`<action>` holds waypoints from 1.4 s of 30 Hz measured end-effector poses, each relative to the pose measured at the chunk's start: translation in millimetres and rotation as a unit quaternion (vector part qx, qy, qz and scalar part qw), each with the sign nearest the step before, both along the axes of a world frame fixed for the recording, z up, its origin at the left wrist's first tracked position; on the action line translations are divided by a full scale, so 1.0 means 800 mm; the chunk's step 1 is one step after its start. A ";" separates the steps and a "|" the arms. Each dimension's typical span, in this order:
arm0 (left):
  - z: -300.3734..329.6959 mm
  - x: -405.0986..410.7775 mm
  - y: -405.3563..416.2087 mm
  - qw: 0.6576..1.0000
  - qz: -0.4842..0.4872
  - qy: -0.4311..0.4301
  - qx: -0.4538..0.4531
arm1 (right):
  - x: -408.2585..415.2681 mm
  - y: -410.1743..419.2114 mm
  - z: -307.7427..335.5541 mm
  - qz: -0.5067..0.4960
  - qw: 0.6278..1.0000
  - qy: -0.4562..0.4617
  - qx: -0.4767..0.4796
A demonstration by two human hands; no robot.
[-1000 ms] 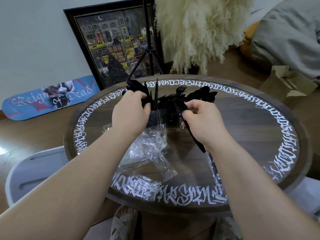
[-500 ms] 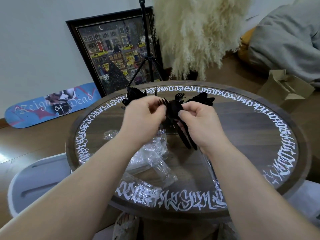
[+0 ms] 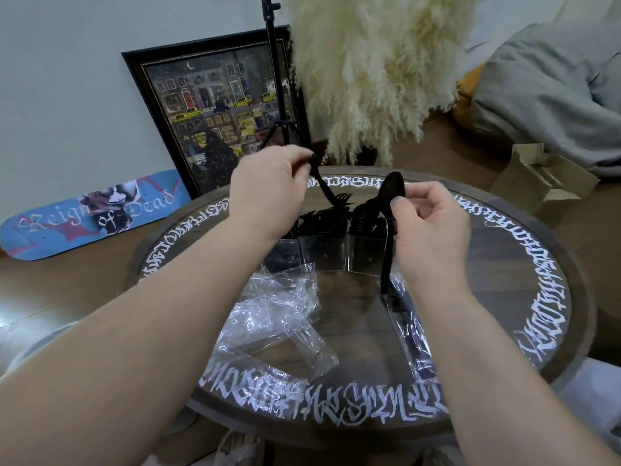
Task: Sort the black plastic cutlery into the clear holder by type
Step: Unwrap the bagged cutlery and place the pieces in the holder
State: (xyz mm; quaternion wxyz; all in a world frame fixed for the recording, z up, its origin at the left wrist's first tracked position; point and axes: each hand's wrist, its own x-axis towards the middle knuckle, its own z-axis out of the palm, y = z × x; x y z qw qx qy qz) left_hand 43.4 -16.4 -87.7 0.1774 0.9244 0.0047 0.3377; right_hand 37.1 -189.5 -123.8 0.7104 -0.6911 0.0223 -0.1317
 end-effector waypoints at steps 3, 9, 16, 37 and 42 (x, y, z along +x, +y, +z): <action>-0.012 0.011 -0.003 0.989 0.028 0.120 0.083 | 0.003 -0.006 0.001 -0.016 1.000 -0.011 0.003; -0.029 0.024 -0.007 0.924 0.002 0.326 0.199 | 0.015 -0.028 0.009 -0.098 0.991 -0.090 -0.018; -0.036 0.016 -0.042 0.969 -0.096 0.152 0.168 | 0.022 -0.044 0.019 -0.177 0.960 -0.210 -0.055; -0.064 0.029 -0.052 0.947 -0.162 0.231 0.155 | 0.050 -0.017 -0.023 -0.098 0.952 -0.055 -0.285; -0.065 0.027 -0.050 0.951 -0.170 0.214 0.147 | 0.057 -0.009 -0.040 -0.004 0.894 0.009 -0.448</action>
